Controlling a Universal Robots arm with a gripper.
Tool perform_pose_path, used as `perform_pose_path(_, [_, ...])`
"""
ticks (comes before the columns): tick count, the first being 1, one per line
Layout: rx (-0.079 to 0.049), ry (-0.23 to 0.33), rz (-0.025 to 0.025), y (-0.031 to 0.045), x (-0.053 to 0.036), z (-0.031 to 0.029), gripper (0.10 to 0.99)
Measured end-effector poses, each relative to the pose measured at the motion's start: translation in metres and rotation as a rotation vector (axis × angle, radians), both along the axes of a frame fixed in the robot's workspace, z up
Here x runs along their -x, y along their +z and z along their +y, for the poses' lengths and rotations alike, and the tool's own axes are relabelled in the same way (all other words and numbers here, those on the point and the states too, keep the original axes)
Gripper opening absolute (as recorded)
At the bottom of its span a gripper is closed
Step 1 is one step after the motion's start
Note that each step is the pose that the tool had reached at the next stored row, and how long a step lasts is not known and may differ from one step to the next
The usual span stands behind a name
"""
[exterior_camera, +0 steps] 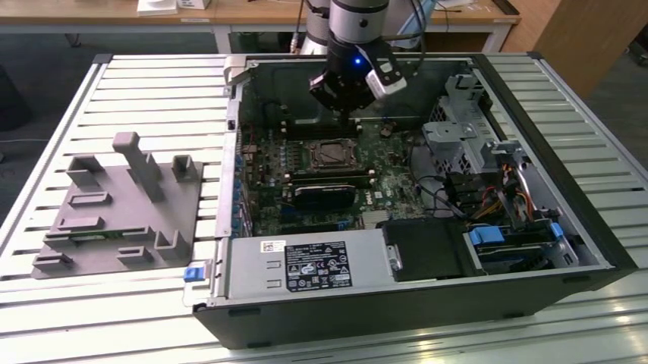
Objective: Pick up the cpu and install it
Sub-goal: 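Install the second cpu locking lever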
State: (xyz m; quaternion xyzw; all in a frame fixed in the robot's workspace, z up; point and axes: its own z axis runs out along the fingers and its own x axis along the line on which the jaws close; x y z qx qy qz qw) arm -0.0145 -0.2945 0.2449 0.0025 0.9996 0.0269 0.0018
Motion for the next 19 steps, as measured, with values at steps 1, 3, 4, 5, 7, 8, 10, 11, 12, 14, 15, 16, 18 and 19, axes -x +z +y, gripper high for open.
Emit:
perform_pose_path(1, [0.0,0.0,0.0,0.0,0.0,-0.0011,0.106])
perform_pose_path(3, [0.0,0.0,0.0001,0.0,0.0,-0.0044,0.106])
perform_pose_path(4, [0.0,0.0,0.0,-0.0001,0.0,-0.0058,0.106])
perform_pose_path(5, [0.0,0.0,0.0,-0.0001,0.0,-0.0072,0.106])
perform_pose_path(7, [0.0,0.0,0.0001,-0.0001,0.0,-0.0099,0.106])
perform_pose_path(8, [0.0,0.0,0.0001,-0.0001,0.0,-0.0113,0.106])
perform_pose_path(10, [0.0,0.0,0.0,-0.0002,0.0,-0.0144,0.106])
perform_pose_path(11, [0.0,0.0,0.0,-0.0001,0.0,-0.0163,0.106])
perform_pose_path(12, [0.0,0.0,0.0001,-0.0001,0.0,-0.0185,0.106])
perform_pose_path(14, [0.0,0.0,0.0,-0.0002,0.0,-0.0236,0.106])
perform_pose_path(15, [0.0,0.0,0.0,-0.0002,0.0,-0.026,0.106])
perform_pose_path(16, [0.0,0.0,0.0001,-0.0001,0.0,-0.0278,0.106])
perform_pose_path(18, [0.0,0.0,0.0,0.0002,0.0,-0.0302,0.106])
perform_pose_path(19, [0.0,0.0,0.0,0.0008,0.0,-0.0309,0.106])
